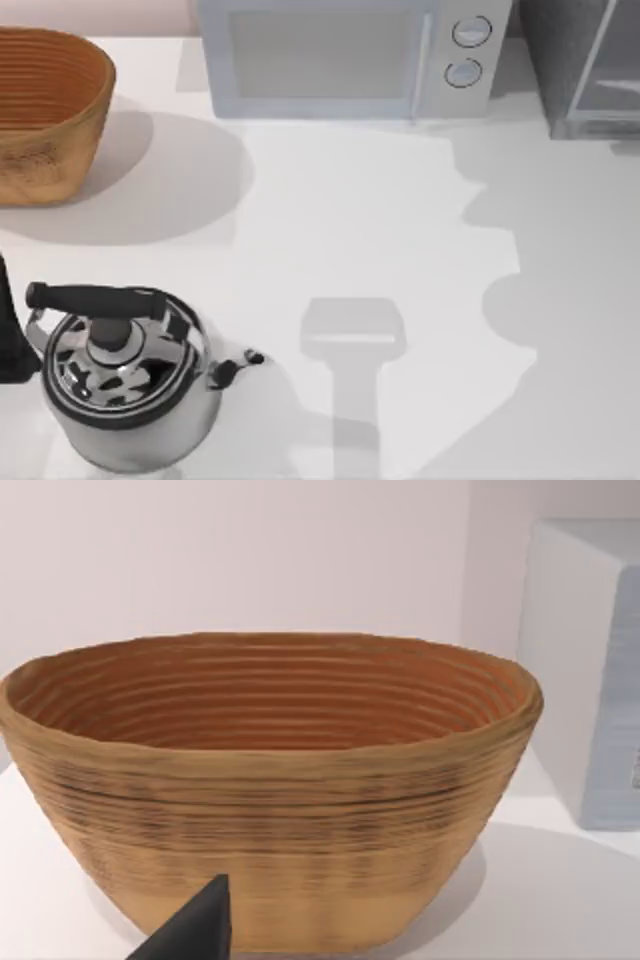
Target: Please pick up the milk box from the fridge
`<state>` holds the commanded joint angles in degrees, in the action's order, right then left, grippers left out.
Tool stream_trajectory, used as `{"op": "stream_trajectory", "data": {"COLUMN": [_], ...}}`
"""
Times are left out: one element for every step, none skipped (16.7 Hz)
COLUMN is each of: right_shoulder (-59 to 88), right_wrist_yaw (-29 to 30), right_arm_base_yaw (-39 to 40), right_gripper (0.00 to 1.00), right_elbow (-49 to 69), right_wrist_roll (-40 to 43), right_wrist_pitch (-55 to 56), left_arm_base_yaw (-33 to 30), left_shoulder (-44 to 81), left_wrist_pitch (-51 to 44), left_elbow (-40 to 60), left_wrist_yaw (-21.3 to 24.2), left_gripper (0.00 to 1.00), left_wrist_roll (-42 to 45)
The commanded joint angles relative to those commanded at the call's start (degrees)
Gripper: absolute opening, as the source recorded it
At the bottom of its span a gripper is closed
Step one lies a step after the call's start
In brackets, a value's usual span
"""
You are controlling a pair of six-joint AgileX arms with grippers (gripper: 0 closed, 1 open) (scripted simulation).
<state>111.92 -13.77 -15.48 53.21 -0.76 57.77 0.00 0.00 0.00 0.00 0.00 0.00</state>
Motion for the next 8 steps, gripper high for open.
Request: {"op": "stream_trajectory", "data": {"right_shoulder": [-1.57, -2.86, -3.75, -4.21, -4.27, -4.27, -4.27, -3.93], "right_wrist_yaw": [-0.31, -0.58, -0.79, -0.9, -0.92, -0.92, -0.92, -0.86], "right_arm_base_yaw": [-0.38, -0.7, -0.94, -1.07, -1.09, -1.09, -1.09, -0.77], "right_gripper": [0.0, 0.0, 0.0, 0.0, 0.0, 0.0, 0.0, 0.0], "right_elbow": [-2.48, -4.35, -5.61, -6.24, -6.33, -6.33, -6.33, -6.17], "right_wrist_roll": [-0.01, -0.02, -0.02, -0.03, -0.03, -0.03, -0.03, -0.12], "right_wrist_pitch": [0.98, 1.83, 2.49, 2.86, 2.92, 2.92, 2.92, 2.76], "left_arm_base_yaw": [0.0, 0.0, 0.0, 0.0, 0.0, 0.0, 0.0, 0.0], "left_shoulder": [0.0, 0.0, 0.0, 0.0, 0.0, 0.0, 0.0, 0.0], "left_wrist_pitch": [0.0, 0.0, 0.0, 0.0, 0.0, 0.0, 0.0, 0.0], "left_elbow": [0.0, 0.0, 0.0, 0.0, 0.0, 0.0, 0.0, 0.0], "left_wrist_yaw": [0.0, 0.0, 0.0, 0.0, 0.0, 0.0, 0.0, 0.0], "left_gripper": [1.0, 1.0, 1.0, 1.0, 1.0, 1.0, 1.0, 1.0], "left_wrist_roll": [0.0, 0.0, 0.0, 0.0, 0.0, 0.0, 0.0, 0.0]}}
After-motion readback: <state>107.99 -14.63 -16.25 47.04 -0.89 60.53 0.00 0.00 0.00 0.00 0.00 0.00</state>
